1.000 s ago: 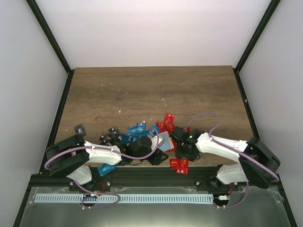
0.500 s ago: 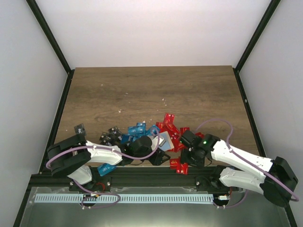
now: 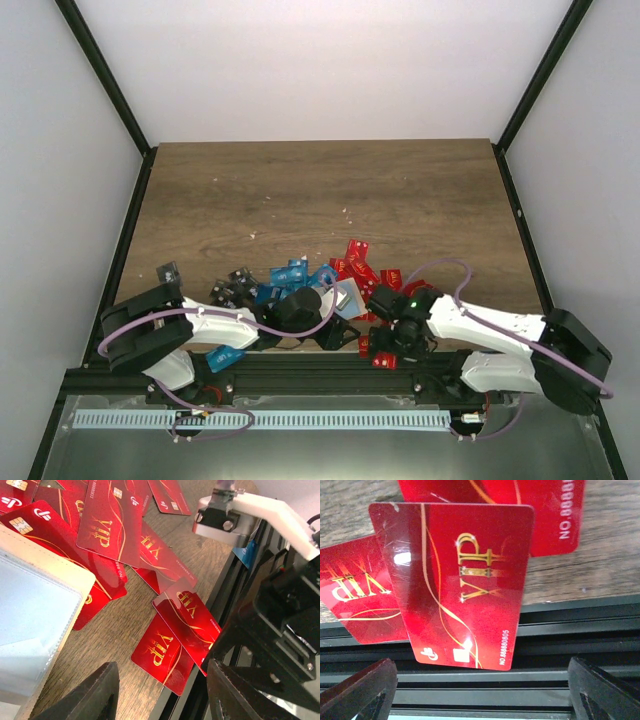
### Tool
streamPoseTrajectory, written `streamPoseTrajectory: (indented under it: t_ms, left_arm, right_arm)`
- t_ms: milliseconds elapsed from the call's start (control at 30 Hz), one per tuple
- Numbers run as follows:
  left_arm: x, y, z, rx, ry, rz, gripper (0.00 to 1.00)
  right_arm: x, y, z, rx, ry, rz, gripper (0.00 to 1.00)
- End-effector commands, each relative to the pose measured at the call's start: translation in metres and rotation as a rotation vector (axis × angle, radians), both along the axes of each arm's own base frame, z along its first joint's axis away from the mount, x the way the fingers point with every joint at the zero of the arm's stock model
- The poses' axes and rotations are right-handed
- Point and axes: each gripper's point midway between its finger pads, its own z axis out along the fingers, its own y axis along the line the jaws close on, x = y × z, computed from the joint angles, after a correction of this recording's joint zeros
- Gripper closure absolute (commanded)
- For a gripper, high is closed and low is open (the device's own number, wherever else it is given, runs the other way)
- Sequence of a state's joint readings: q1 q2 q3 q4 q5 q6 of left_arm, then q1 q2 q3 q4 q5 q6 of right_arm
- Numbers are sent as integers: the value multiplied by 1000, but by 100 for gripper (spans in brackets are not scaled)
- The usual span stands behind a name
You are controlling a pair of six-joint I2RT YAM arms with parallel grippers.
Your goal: Put the credit cards into the card holder
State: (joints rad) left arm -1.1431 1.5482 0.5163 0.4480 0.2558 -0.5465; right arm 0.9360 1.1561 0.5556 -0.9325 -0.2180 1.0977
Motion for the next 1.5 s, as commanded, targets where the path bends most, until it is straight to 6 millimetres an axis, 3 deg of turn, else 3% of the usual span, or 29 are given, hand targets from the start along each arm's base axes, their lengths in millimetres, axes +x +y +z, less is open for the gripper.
streamPoseTrajectory:
  t_ms: [0,300,667,900,1067,1233,1367,1467]
  left_arm:
    - [3,-5,10,-35,-16,-2,50]
    - [2,-5,11,-36,-18,-3,50]
    - [2,-4,12,-38,-17,-2,50]
    - [2,-6,11,-39,-13,-6,50]
    - [2,-5,18,-42,-21,-4,50]
    - [6,-1,38,-69,-29,19,50]
    - [7,5,56,-105,-37,29,49]
    - [7,8,57,-99,-42,29,49]
  right_arm:
    - [4,16,0,22,-10,-10,5]
    - [-3,24,-16,-56,10,8,4]
    - [0,15,-16,-104,-32,-3,33]
    - [4,15,-14,-101,-57,-7,42]
    - [20,18,16,-103,-143,-3,42]
    - [37,27,46,-54,-240,8,42]
    - [38,24,45,-56,-246,16,39]
    - [33,13,39,-113,-220,19,27]
